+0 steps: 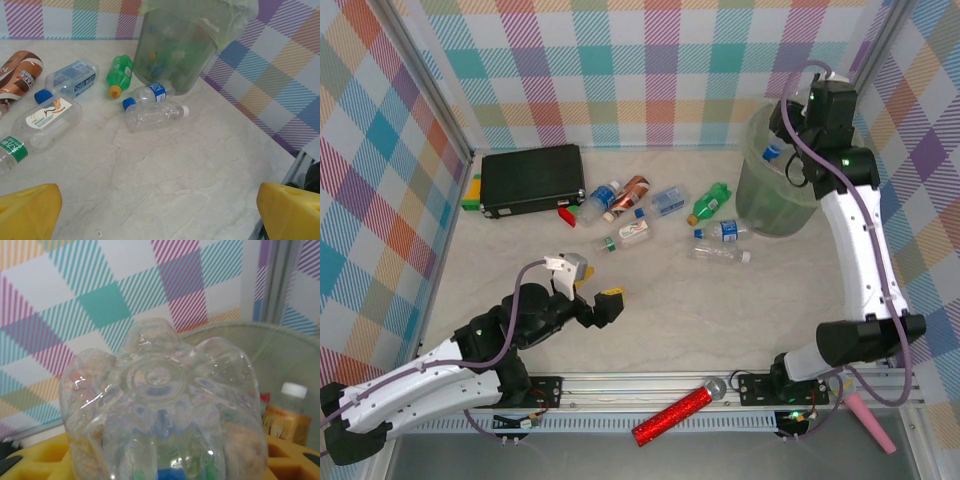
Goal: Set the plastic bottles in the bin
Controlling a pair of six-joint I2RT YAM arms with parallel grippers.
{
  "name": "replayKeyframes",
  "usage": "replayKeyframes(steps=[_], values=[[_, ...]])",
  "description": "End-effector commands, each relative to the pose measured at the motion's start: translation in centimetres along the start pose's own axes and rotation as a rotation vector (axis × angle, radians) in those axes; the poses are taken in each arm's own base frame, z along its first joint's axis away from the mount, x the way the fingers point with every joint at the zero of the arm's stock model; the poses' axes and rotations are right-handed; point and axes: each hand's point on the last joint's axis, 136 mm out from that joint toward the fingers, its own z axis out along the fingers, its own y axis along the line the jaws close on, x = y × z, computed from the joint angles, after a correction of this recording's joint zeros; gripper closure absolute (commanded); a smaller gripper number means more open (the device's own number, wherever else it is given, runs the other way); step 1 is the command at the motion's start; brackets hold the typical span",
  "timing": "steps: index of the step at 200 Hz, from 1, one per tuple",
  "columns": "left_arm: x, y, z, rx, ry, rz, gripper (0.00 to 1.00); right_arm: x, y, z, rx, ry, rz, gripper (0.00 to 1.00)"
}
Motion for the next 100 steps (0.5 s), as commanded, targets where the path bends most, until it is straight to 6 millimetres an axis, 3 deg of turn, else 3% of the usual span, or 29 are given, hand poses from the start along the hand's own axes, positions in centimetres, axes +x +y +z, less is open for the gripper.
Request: replayKeyframes(steps=[1, 39, 100], values=[[0.7, 0.7, -0.4, -0.022, 0.003, -0.012, 0.00, -3.5, -0.9, 1.0, 0.063, -0.106, -0.032, 0.47], [0.8, 1.0, -0.4, -0.030, 0.000, -0.020, 0.00, -2.4, -0.9, 5.3, 0.090, -0.055, -0.061, 0.47], [0.9, 1.6, -0.3, -0.066, 0.000, -0.014, 0.00, 3.2, -0.7, 10.0, 0.063, 0.096, 0.001, 0.45]])
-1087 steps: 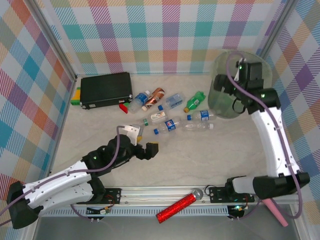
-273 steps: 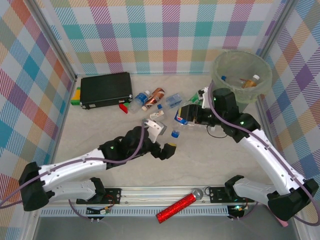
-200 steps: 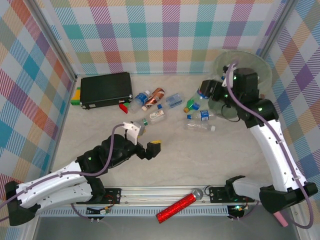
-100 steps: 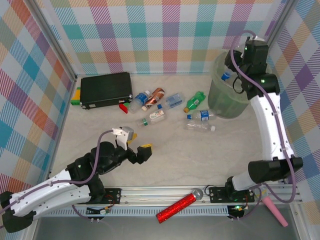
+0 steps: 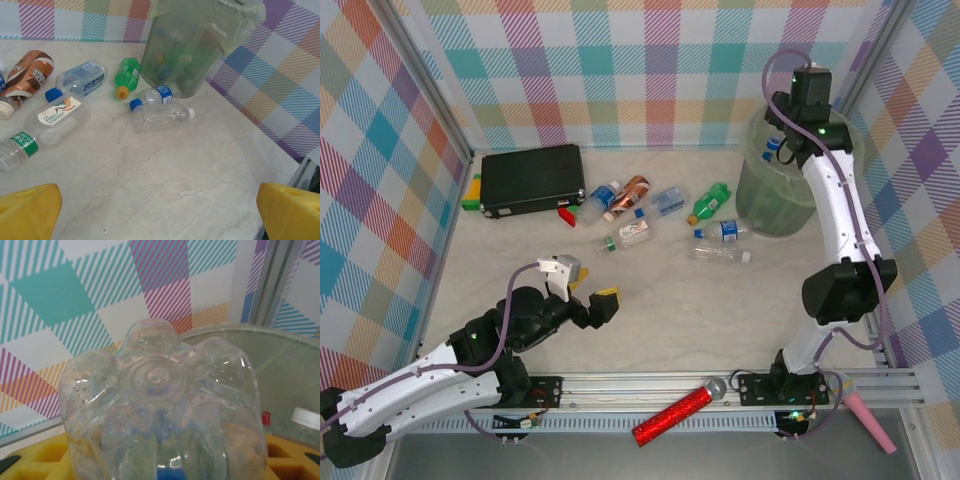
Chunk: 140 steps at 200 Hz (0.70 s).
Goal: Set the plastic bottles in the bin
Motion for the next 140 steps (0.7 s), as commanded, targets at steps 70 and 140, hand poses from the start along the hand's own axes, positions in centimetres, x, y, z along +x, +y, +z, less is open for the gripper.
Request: replayKeyframes(steps=[70, 140], values=[[0.5, 0.6, 0.7, -0.039, 0.009, 0.013, 0.01, 3.0, 0.3, 1.3, -0.045, 0.084, 0.005, 0.11], [0.7, 0.8, 1.0, -0.052, 0.016, 0.012, 0.00, 0.2, 0.2, -1.8, -0.055, 0.020, -0.012, 0.01]])
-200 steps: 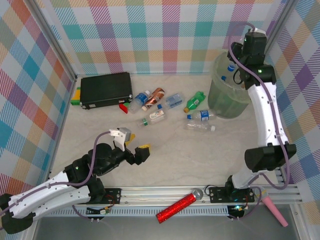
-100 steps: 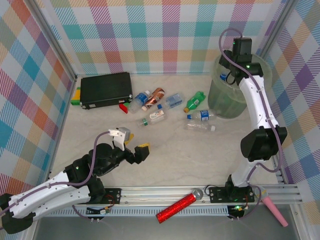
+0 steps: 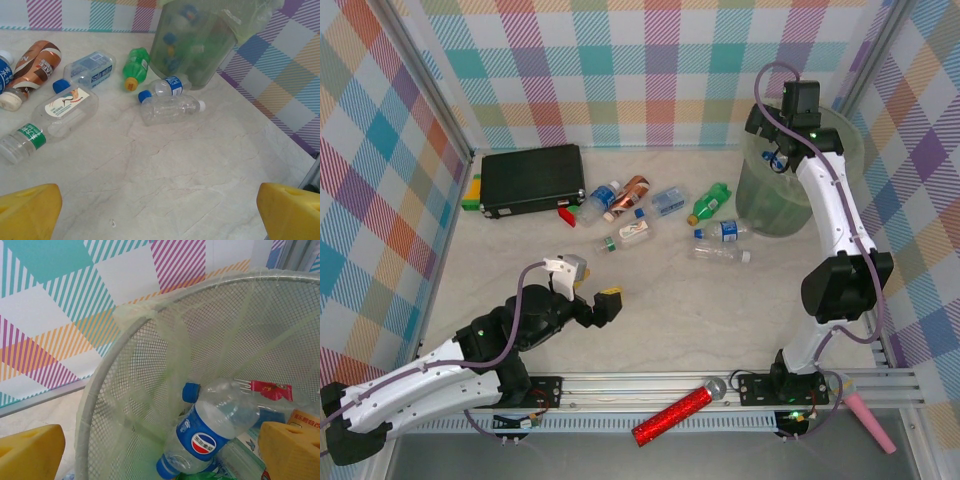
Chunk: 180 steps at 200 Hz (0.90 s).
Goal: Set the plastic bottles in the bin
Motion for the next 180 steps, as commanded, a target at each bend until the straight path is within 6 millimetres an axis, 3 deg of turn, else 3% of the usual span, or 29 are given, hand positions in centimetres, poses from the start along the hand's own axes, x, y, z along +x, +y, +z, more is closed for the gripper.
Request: replayKeyframes(steps=[1, 40, 74, 114, 180], values=[[-0.1, 0.3, 0.2, -0.018, -0.013, 0.000, 0.00, -3.3, 0.1, -3.8, -0.026, -0.087, -0.007, 0.01], [0.7, 0.9, 1.1, -0.064, 0.013, 0.004, 0.01, -3.6, 0.7, -7.1, -0.094, -0.092, 0.002, 0.01], [2.1, 1.3, 2.8, -0.099, 0.057, 0.006, 0.00, -1.4, 1.6, -10.0, -0.194, -0.043, 0.024, 0.01], [4.2, 0.8, 5.4, -0.099, 0.137, 0.032, 0.00, 3.5, 2.3, -12.8, -0.289, 0.018, 0.022, 0.01], [6.6, -0.3, 10.7, -0.105, 0.255, 0.093, 0.00, 13.2, 0.9, -15.3, -0.356, 0.161, 0.066, 0.01]])
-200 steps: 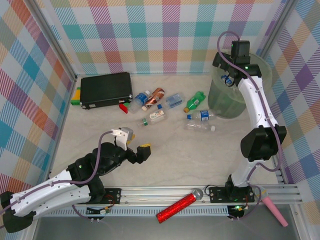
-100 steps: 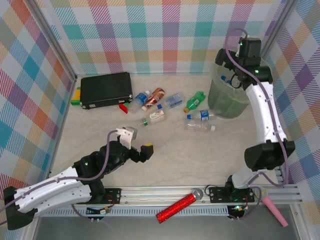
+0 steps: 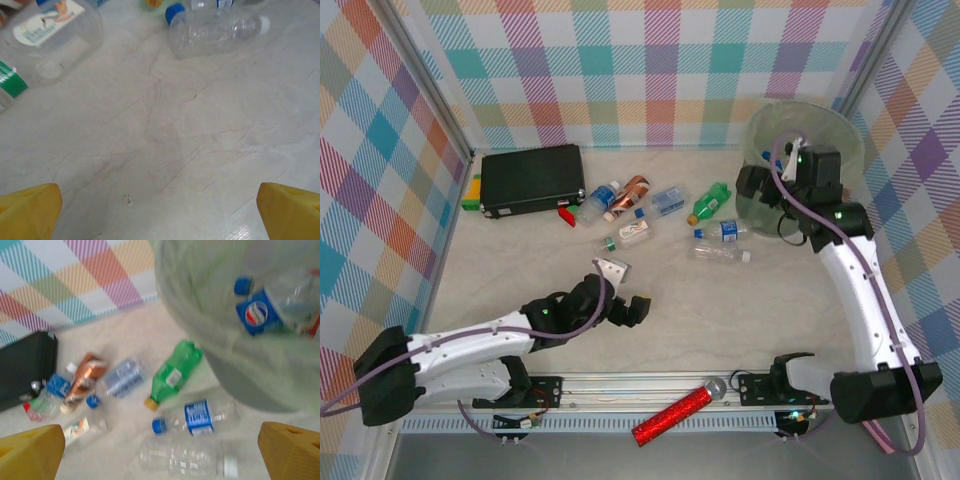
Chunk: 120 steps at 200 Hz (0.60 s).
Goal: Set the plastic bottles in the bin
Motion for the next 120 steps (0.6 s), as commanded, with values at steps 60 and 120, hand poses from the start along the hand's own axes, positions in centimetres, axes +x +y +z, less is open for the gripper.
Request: replayKeyframes(steps=[60, 120], values=[[-2.9, -4.0, 6.7, 0.075, 0.048, 0.041, 0.00, 8.5, -0.8, -2.1, -0.097, 0.061, 0.127, 0.01], [-5.5, -4.5, 12.5, 0.151, 0.100, 0.000, 0.01, 12.6, -3.2, -1.4, -0.039, 0.105, 0.195, 0.01]])
